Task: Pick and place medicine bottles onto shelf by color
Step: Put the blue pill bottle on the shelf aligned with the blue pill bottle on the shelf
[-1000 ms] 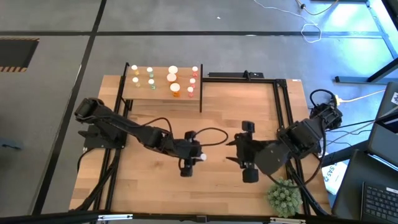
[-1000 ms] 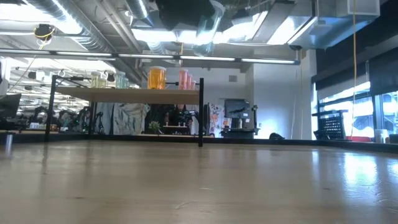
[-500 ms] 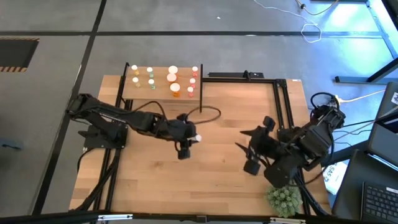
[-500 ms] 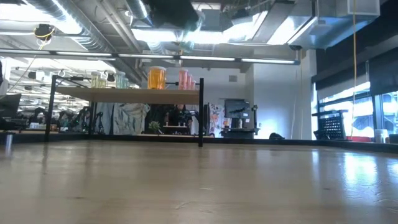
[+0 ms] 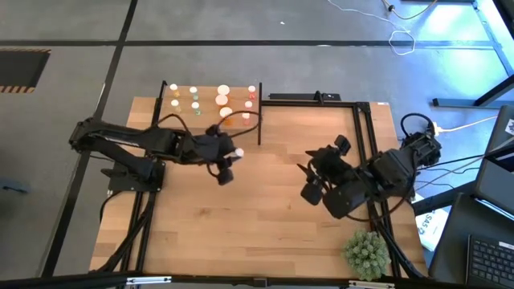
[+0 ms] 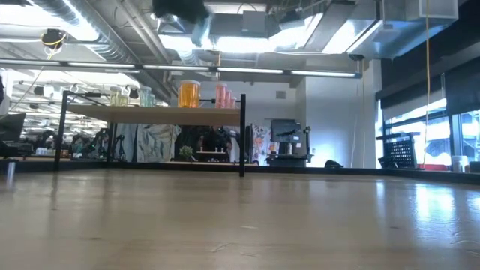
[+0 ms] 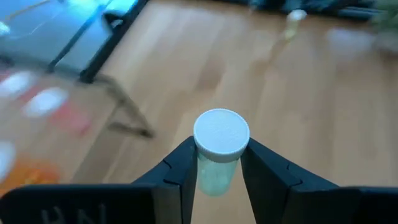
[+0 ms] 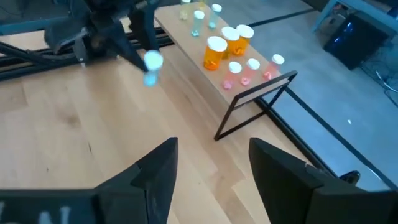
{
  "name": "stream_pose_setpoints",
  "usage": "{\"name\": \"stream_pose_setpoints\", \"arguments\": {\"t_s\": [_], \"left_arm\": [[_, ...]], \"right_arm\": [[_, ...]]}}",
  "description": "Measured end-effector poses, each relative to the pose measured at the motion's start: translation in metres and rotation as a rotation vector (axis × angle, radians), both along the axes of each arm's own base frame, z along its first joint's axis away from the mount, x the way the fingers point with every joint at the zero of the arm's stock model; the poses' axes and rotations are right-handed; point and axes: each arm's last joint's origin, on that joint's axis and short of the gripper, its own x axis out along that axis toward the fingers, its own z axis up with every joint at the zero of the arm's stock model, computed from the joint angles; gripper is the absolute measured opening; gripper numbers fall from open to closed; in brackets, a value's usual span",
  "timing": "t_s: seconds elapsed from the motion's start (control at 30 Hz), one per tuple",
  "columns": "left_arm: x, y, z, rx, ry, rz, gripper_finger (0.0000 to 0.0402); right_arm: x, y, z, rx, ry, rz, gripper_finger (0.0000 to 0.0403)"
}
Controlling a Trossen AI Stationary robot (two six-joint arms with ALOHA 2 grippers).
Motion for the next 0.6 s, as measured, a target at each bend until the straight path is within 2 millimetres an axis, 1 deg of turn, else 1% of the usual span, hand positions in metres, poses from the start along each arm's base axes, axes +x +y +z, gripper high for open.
{"name": "stream_pose_setpoints", "arguments": {"t_s": [0.1, 0.17, 0.23, 0.33, 0.5, 0.6], "left_arm": [[-0.008, 0.002, 0.003, 0.001, 0.001, 0.065, 0.0108], [-0.022, 0.004, 0.004, 0.010, 0.041, 0.101, 0.0108], [-0.028, 0.006, 0.012, 0.000, -0.005, 0.139, 0.0108], [-0.042, 0.008, 0.012, 0.016, 0.025, 0.214, 0.0108], [-0.069, 0.014, 0.022, 0.008, -0.027, 0.322, 0.0108], [-0.083, 0.015, 0.017, 0.023, -0.003, 0.366, 0.0108]], "right_arm": [[0.006, -0.006, 0.001, 0.006, 0.014, 0.012, 0.0200], [0.012, -0.009, 0.001, 0.021, 0.012, 0.025, 0.0200], [0.018, -0.012, 0.001, 0.018, 0.023, 0.050, 0.0200], [0.027, -0.015, 0.000, 0.020, 0.044, 0.087, 0.0200], [0.040, -0.024, -0.004, 0.040, 0.090, 0.141, 0.0200], [0.049, -0.027, -0.005, 0.040, 0.090, 0.183, 0.0200]]}}
